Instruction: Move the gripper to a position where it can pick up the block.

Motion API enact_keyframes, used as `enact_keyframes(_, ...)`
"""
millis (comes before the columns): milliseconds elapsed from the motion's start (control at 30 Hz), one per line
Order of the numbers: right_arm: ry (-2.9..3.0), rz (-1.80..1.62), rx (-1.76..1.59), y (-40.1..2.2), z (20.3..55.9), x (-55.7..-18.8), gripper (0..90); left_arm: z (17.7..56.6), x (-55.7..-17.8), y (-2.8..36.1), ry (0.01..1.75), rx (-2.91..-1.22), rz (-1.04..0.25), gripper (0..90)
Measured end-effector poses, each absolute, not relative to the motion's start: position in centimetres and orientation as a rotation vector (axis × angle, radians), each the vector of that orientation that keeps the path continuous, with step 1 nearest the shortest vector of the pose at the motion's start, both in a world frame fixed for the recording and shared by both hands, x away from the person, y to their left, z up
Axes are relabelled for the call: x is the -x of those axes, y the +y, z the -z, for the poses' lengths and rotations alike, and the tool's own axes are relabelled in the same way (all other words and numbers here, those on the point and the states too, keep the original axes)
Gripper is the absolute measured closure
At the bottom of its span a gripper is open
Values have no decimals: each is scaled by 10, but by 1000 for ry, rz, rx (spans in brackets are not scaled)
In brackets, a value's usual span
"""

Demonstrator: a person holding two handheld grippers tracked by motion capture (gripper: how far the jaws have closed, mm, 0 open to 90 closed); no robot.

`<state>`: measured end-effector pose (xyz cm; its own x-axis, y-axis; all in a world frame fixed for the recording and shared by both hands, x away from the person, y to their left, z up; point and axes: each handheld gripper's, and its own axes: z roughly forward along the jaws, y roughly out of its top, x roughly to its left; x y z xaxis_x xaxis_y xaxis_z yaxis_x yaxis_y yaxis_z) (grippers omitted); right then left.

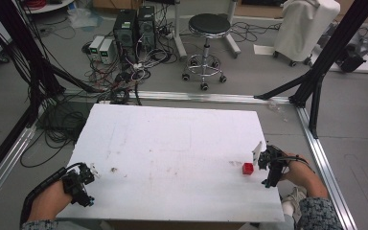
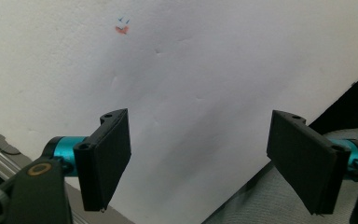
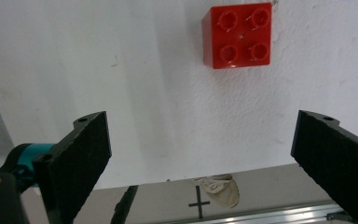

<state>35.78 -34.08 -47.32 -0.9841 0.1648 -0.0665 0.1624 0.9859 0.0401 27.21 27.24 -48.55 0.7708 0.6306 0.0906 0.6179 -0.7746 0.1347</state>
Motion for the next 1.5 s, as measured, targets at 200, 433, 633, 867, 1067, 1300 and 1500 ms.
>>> enact_keyframes(200,3069,-59,-199,-336,470,-367,41,487,-273,272,1015,-2863,-191,220)
enact_keyframes(433,3075,-65,-159,-327,470,-378,41,488,-273,272,1010,-2869,-187,219)
enact_keyframes(633,3092,-72,-110,-319,476,-383,40,488,-273,273,1014,-2867,-182,220)
enact_keyframes(867,3116,-84,-97,-314,484,-389,41,488,-273,272,1006,-2880,-174,219)
enact_keyframes(1067,3141,-101,-102,-311,498,-394,41,489,-273,271,1006,-2874,-180,220)
enact_keyframes(1300,3178,-101,-106,-307,511,-398,40,489,-273,271,1004,-2880,-178,219)
enact_keyframes(1500,3190,-92,-115,-304,514,-399,40,489,-273,271,1009,-2873,-179,219)
